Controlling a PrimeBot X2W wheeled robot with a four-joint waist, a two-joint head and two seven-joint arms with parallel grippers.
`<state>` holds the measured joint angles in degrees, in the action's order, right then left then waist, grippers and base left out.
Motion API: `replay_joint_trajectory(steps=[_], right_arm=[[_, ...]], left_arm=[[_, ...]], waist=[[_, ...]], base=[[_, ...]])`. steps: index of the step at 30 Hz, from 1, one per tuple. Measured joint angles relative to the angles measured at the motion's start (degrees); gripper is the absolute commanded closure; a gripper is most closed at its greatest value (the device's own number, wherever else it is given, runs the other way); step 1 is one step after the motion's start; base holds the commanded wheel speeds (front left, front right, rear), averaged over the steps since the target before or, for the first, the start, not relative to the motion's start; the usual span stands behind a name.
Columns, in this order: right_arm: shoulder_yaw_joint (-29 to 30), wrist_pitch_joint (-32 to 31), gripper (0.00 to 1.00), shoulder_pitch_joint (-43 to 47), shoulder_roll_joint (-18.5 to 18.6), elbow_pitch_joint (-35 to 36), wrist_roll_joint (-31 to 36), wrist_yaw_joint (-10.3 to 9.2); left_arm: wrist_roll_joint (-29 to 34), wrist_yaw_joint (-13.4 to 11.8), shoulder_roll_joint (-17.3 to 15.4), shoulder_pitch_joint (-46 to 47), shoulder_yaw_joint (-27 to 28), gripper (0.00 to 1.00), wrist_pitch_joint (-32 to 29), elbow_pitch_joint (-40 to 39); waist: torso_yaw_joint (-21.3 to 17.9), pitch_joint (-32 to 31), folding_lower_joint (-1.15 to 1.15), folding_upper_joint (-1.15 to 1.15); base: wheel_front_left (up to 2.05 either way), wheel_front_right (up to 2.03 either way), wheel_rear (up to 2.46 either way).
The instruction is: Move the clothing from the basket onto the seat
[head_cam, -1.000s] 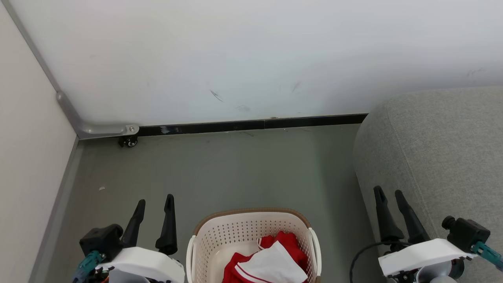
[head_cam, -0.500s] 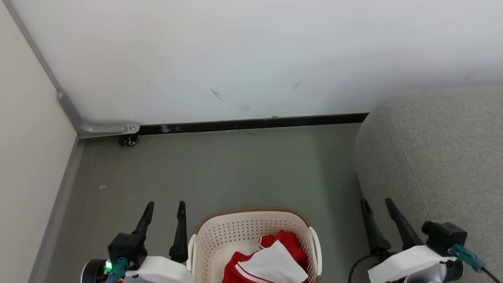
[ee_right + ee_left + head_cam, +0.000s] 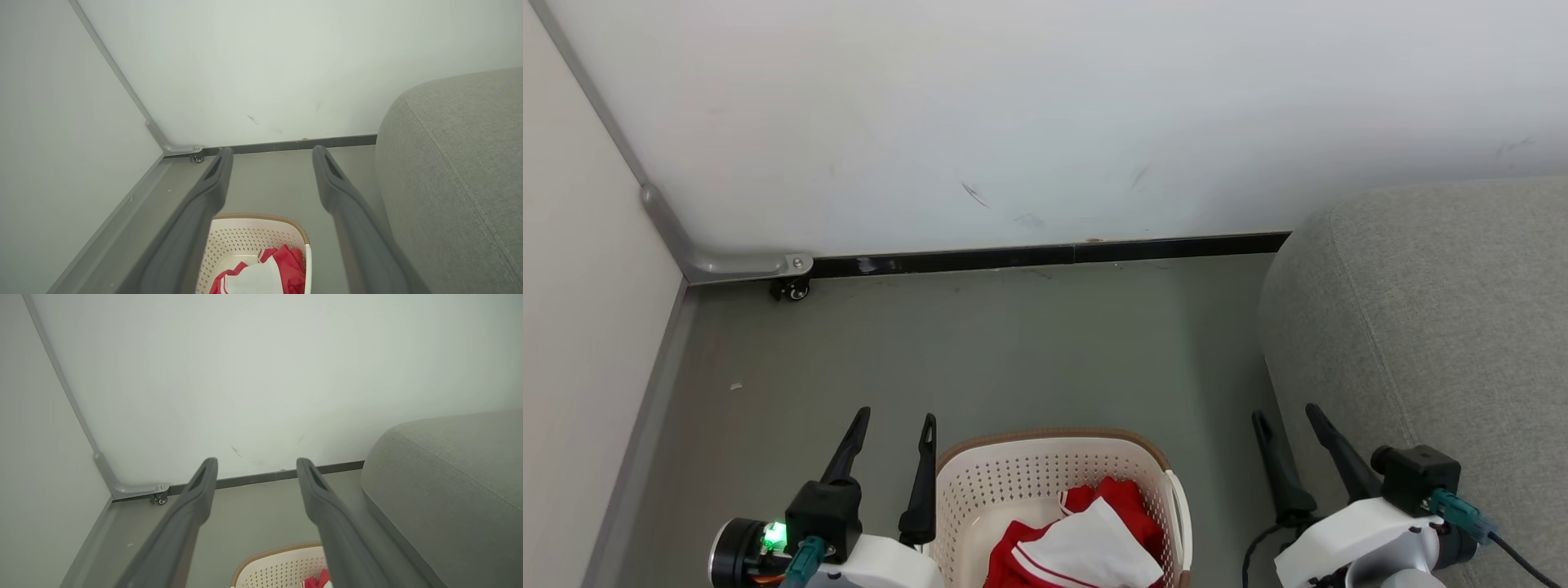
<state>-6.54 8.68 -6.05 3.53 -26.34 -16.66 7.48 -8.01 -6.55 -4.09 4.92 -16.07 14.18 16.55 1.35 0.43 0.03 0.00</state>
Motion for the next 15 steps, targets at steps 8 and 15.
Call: replay_joint_trajectory(steps=[8,15], right_arm=[[0.0,-1.4,0.00,0.0,-0.2,-0.3,-0.1,-0.01],[0.0,-1.6,0.00,0.0,-0.2,-0.2,-0.1,0.00]], left_arm=[[-0.1,0.0,0.4,0.1,0.1,0.00,0.0,0.6],[-0.1,0.0,0.5,0.1,0.2,0.00,0.0,1.0]], waist=[[0.1,0.1,0.00,0.00],[0.0,0.3,-0.01,0.00]], base=[[0.00,0.00,0.00],[0.00,0.00,0.00]])
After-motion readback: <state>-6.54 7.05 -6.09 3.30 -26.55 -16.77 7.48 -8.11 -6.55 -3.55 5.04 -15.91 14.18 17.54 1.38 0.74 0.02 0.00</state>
